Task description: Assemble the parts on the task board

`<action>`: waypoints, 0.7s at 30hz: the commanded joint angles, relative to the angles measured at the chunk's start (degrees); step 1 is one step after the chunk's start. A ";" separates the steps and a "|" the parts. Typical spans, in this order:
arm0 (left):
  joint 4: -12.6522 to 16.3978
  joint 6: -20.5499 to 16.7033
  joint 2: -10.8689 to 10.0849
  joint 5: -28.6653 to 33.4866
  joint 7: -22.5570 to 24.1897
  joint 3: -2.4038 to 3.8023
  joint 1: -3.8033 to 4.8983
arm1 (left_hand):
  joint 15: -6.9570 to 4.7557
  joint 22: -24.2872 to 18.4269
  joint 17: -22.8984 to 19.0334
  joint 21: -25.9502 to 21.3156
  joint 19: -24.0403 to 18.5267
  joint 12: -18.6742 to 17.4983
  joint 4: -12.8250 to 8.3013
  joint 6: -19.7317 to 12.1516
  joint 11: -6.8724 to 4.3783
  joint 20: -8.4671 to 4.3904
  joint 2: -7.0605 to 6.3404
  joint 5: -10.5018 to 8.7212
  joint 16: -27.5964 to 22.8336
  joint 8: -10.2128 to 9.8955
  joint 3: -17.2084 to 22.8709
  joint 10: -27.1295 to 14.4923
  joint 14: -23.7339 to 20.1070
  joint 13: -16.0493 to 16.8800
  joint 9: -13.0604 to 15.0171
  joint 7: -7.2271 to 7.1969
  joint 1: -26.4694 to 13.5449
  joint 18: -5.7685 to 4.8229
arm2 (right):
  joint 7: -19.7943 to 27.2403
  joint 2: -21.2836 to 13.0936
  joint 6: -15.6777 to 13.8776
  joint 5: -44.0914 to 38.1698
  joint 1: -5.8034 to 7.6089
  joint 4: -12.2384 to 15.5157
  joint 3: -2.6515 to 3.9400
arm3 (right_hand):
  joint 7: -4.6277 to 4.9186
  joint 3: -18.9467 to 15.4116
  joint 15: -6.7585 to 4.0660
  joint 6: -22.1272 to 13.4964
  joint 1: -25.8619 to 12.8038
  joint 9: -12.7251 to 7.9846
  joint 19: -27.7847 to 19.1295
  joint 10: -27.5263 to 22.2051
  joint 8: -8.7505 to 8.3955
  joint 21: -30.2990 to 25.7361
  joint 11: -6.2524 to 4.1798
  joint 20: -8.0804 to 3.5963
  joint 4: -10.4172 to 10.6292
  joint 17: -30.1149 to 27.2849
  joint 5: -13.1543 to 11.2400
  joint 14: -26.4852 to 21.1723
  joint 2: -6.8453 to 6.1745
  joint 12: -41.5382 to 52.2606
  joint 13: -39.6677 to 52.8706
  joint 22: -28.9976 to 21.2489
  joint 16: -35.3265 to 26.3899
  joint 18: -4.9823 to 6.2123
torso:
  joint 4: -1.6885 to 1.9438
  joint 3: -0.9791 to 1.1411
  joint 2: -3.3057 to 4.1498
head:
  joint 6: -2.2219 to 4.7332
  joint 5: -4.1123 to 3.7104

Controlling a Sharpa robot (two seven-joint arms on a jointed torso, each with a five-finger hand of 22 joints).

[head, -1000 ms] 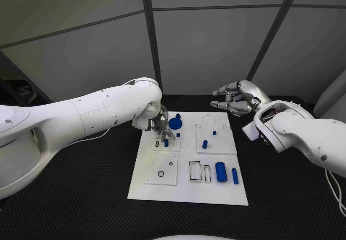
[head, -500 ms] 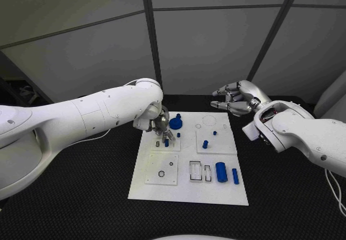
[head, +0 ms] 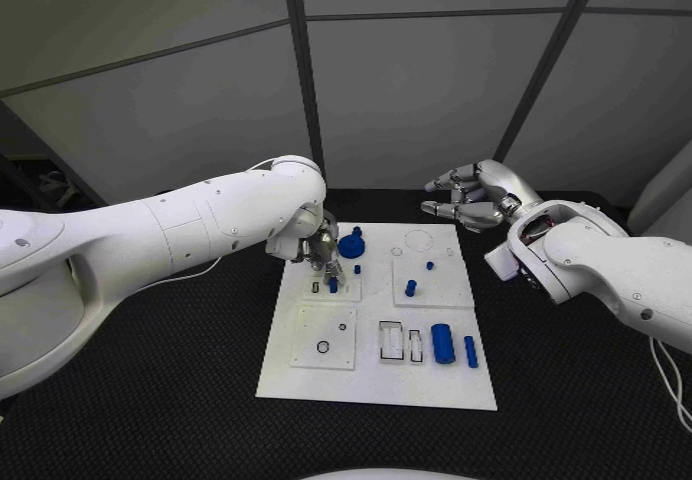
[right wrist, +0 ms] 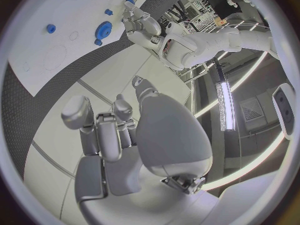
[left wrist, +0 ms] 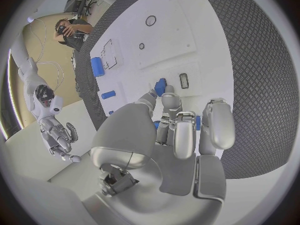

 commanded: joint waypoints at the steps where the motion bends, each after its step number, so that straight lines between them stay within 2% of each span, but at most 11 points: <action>1: 0.02 -0.10 0.09 -0.14 0.57 0.00 0.06 | -0.23 0.13 14.12 -0.37 -0.15 -0.33 -0.89 0.37 -0.38 -0.30 0.19 0.32 -0.24 -0.30 2.02 -0.02 5.65 -0.15 -0.06 -0.13 1.14 0.43 | 0.12 0.09 0.34 -0.24 0.09 -0.04 0.04 | 0.14 -0.10 -0.30 0.28 -0.43 -0.07 -0.29 0.21 0.37 -0.22 -0.33 -0.18 0.17 6.43 -0.04 3.70 -0.10 -0.18 0.02 -0.08 -0.25 1.10 | -0.01 0.00 0.01 | -0.09 0.05; 7: 0.06 -1.03 0.12 1.04 0.64 0.00 0.06 | -0.44 0.22 14.12 -0.54 -0.15 -1.01 -3.49 0.34 -0.55 -0.58 -0.09 0.50 -0.24 -0.30 8.08 -0.15 5.65 -0.62 0.28 -0.20 2.39 0.46 | 0.08 0.14 0.36 -0.25 0.09 -0.21 0.04 | 0.14 -0.10 -0.30 0.28 -0.43 -0.07 -0.29 0.21 0.37 -0.22 -0.33 -0.18 0.17 6.43 -0.04 3.70 -0.10 -0.18 0.02 -0.08 -0.25 1.10 | 0.02 0.01 0.02 | -0.11 0.14; 12: 0.53 -2.60 -0.43 3.47 0.78 0.00 0.06 | -0.29 0.39 14.15 -0.71 -0.15 -1.79 -7.03 -0.12 -0.54 -0.56 -2.00 0.92 -0.22 0.66 18.18 0.11 5.67 -1.25 1.62 -0.04 1.61 0.44 | 0.04 0.12 0.40 -0.25 0.09 -0.36 0.04 | 0.12 -0.10 -0.31 0.31 -0.42 -0.08 -0.35 0.27 0.41 -0.30 -0.35 -0.19 0.19 6.35 0.02 3.68 -0.06 -0.14 0.06 -0.19 -0.29 1.13 | 0.00 0.02 -0.04 | -0.03 0.18; 14: 0.98 -3.48 -0.91 4.55 0.81 0.00 0.07 | -0.19 0.47 14.17 -0.81 -0.15 -1.89 -7.90 -0.29 -0.42 -0.45 -3.21 0.80 -0.20 1.39 22.32 0.43 5.68 -1.42 2.48 0.10 -0.54 0.45 | 0.02 0.08 0.39 -0.25 0.09 -0.43 0.04 | 0.12 -0.10 -0.31 0.31 -0.42 -0.08 -0.35 0.27 0.41 -0.30 -0.35 -0.19 0.19 6.35 0.02 3.68 -0.06 -0.14 0.06 -0.19 -0.29 1.13 | 0.02 0.03 -0.04 | -0.02 0.18; 18: 2.64 -6.23 -2.48 6.09 0.91 0.01 0.07 | -0.25 0.62 14.28 -0.94 -0.12 -2.07 -9.48 -0.58 -0.52 -0.46 -4.55 1.04 -0.10 2.66 27.36 0.74 5.72 -1.71 3.89 -0.05 -3.14 0.48 | -0.01 -0.04 0.38 -0.25 0.09 -0.60 0.04 | 0.12 -0.10 -0.31 0.31 -0.42 -0.08 -0.35 0.27 0.41 -0.30 -0.35 -0.19 0.19 6.35 0.02 3.68 -0.06 -0.14 0.06 -0.19 -0.29 1.13 | 0.14 0.03 -0.08 | 0.03 0.17; 21: 4.29 -8.63 -3.89 6.60 1.05 0.01 0.07 | -0.35 0.80 14.44 -0.88 -0.01 -2.17 -10.19 -0.58 -0.61 -0.51 -5.12 1.36 0.04 3.30 29.16 0.86 5.79 -1.86 4.50 -0.18 -3.99 0.45 | -0.04 -0.14 0.37 -0.25 0.09 -0.74 0.04 | 0.11 -0.10 -0.32 0.32 -0.42 -0.08 -0.35 0.26 0.44 -0.31 -0.36 -0.19 0.20 6.36 0.10 3.69 -0.04 -0.15 0.04 -0.20 -0.29 1.13 | 0.18 0.00 -0.08 | 0.12 0.24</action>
